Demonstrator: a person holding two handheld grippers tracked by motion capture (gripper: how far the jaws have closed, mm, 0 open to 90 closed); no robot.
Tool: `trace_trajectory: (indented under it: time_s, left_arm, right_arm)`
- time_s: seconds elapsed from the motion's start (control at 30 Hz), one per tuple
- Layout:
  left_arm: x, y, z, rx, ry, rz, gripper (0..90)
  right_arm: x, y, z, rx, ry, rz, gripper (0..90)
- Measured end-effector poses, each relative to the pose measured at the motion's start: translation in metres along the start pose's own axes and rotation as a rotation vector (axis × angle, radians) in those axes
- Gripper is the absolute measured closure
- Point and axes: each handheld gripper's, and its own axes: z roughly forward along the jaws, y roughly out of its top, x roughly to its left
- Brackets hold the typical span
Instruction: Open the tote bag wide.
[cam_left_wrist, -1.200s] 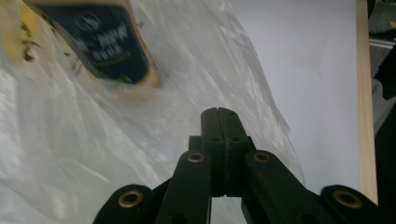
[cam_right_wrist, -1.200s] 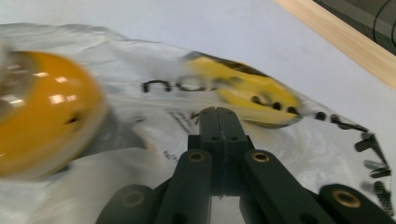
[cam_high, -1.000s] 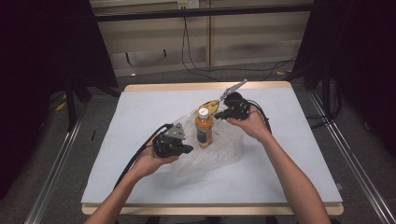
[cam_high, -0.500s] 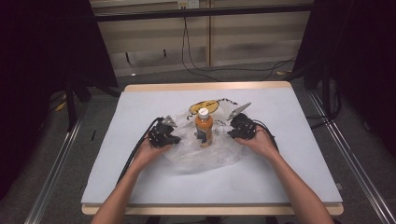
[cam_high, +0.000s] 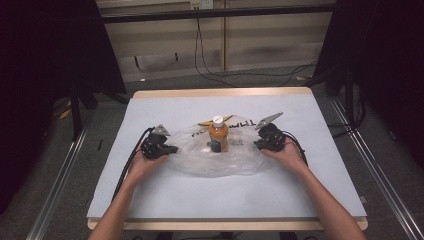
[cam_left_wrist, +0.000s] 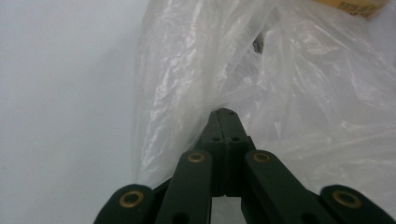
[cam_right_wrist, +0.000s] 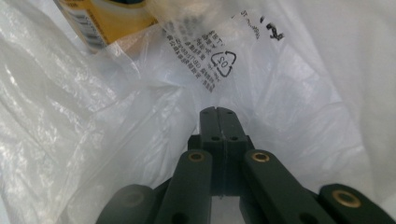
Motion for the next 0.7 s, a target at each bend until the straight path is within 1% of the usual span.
trace_trajectory:
  time_s: [0.03,0.07,0.1,0.13,0.2,0.23,0.27,0.3,0.33,0.4,0.47,0.5,0.53,0.57,0.63,0.67,0.7]
  left_arm:
    - [-0.001,0.0,0.001,-0.012,0.004,0.005,90.0]
    - [-0.001,0.0,0.0,-0.009,0.005,0.01,90.0]
    - [-0.002,-0.001,0.001,-0.019,-0.003,-0.002,90.0]
    - [-0.003,-0.001,0.001,-0.018,-0.008,-0.001,90.0]
    - [-0.003,-0.001,0.001,-0.03,-0.031,-0.005,90.0]
    - [-0.003,-0.001,0.002,-0.048,-0.034,-0.006,90.0]
    - [-0.004,-0.001,0.002,-0.059,-0.039,-0.015,90.0]
    - [-0.004,-0.001,0.001,-0.057,-0.036,-0.011,90.0]
    - [-0.003,-0.001,0.0,-0.069,-0.039,-0.005,90.0]
    - [-0.004,0.0,-0.003,-0.102,-0.061,-0.03,90.0]
    - [-0.005,0.002,-0.007,-0.135,-0.078,-0.025,90.0]
    - [-0.006,0.002,-0.008,-0.15,-0.082,-0.023,90.0]
    - [-0.007,0.003,-0.01,-0.159,-0.078,-0.022,90.0]
    - [-0.008,0.003,-0.011,-0.169,-0.086,-0.022,90.0]
    - [-0.011,0.003,-0.014,-0.187,-0.084,-0.02,90.0]
    - [-0.013,0.003,-0.016,-0.198,-0.082,-0.013,90.0]
    - [-0.015,0.003,-0.018,-0.216,-0.089,-0.016,90.0]
  right_arm:
    - [0.0,0.001,0.001,-0.006,0.006,0.0,90.0]
    - [0.001,0.001,0.001,-0.004,0.0,0.003,90.0]
    - [0.001,0.002,0.002,-0.001,-0.008,0.001,90.0]
    - [0.002,0.002,0.002,-0.004,-0.006,0.007,90.0]
    - [0.001,0.002,0.003,-0.017,0.004,0.017,90.0]
    - [0.0,0.002,0.003,-0.023,0.006,0.022,90.0]
    - [0.0,0.002,0.003,-0.025,0.004,0.03,90.0]
    - [-0.001,0.002,0.003,-0.031,0.004,0.033,90.0]
    - [-0.001,0.002,0.003,-0.043,0.006,0.038,90.0]
    - [-0.003,0.003,0.001,-0.062,0.01,0.041,90.0]
    - [-0.006,0.003,0.0,-0.083,0.011,0.053,90.0]
    - [-0.006,0.004,-0.001,-0.09,0.005,0.058,90.0]
    - [-0.007,0.004,-0.002,-0.094,0.005,0.058,90.0]
    - [-0.007,0.004,-0.002,-0.1,0.007,0.067,90.0]
    - [-0.007,0.005,-0.004,-0.111,-0.001,0.067,90.0]
    - [-0.006,0.005,-0.006,-0.125,0.006,0.069,90.0]
    - [-0.005,0.006,-0.007,-0.138,0.0,0.069,90.0]
